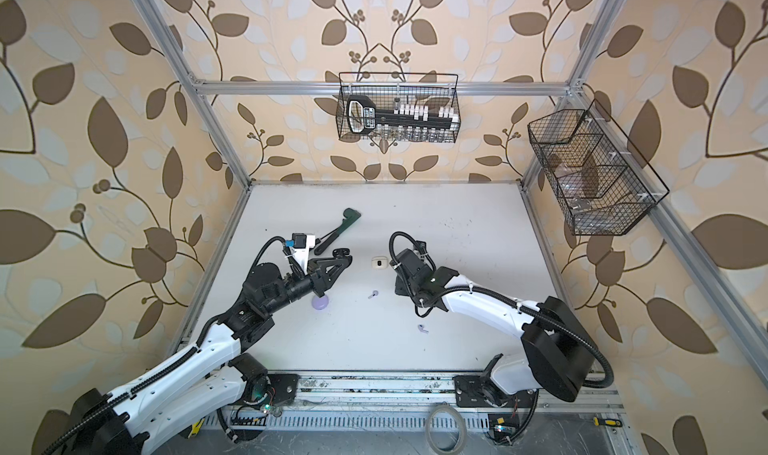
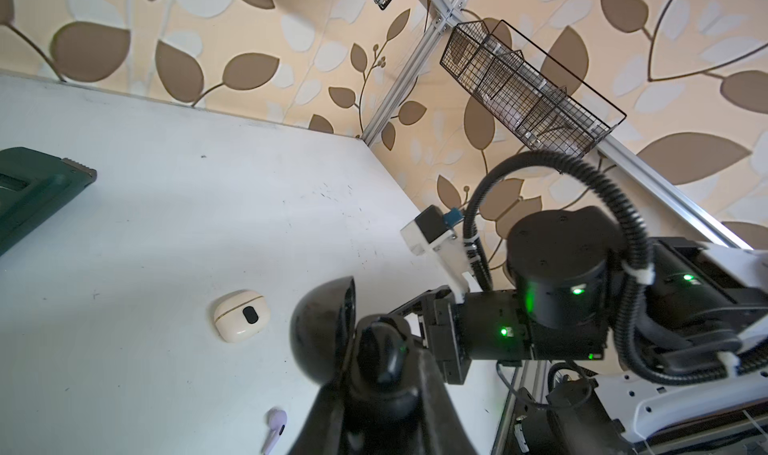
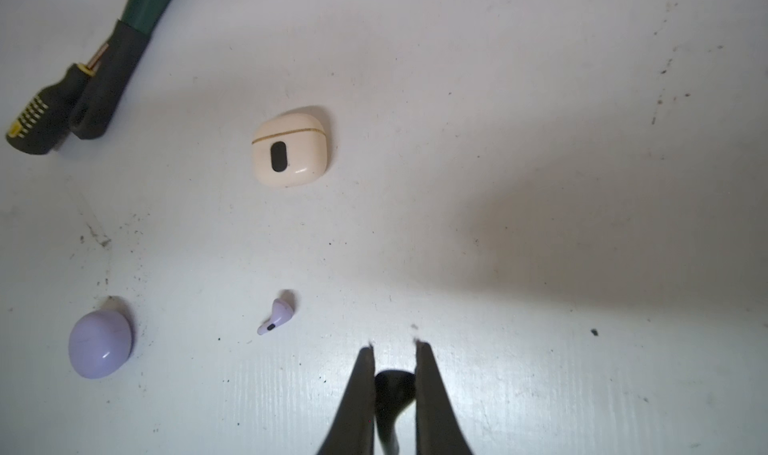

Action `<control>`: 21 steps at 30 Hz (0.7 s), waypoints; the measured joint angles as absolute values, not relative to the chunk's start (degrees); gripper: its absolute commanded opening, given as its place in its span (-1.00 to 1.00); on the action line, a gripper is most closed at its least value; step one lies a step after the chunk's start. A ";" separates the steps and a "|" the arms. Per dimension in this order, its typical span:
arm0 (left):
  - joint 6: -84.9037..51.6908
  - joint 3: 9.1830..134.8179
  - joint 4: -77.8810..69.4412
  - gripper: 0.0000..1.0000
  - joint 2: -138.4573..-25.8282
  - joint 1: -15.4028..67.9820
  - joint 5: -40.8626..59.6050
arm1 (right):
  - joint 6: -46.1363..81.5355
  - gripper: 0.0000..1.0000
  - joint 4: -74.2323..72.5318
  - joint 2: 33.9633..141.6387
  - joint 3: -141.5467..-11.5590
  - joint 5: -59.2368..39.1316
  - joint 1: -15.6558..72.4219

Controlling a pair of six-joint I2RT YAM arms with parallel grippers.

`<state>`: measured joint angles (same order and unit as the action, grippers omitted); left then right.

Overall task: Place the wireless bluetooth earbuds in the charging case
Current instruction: 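Lift the black earbud and carry it toward the case in the left gripper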

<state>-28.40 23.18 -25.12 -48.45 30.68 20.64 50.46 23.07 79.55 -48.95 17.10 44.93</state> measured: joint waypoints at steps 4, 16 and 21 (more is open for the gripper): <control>-28.29 21.08 -32.10 -1.00 -52.29 31.20 20.88 | 53.06 -0.86 22.72 76.20 -48.64 19.44 47.11; -18.26 18.96 -41.98 -1.00 -55.20 41.54 19.81 | 55.48 -0.88 23.62 68.73 -55.20 30.61 57.78; -15.79 18.33 -42.81 -1.00 -55.20 42.04 18.79 | 55.46 -0.85 24.51 67.48 -60.23 35.97 61.95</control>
<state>-15.79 18.33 -42.81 -55.20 42.04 18.79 55.46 24.51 67.48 -60.23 35.97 61.95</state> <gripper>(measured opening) 0.219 0.127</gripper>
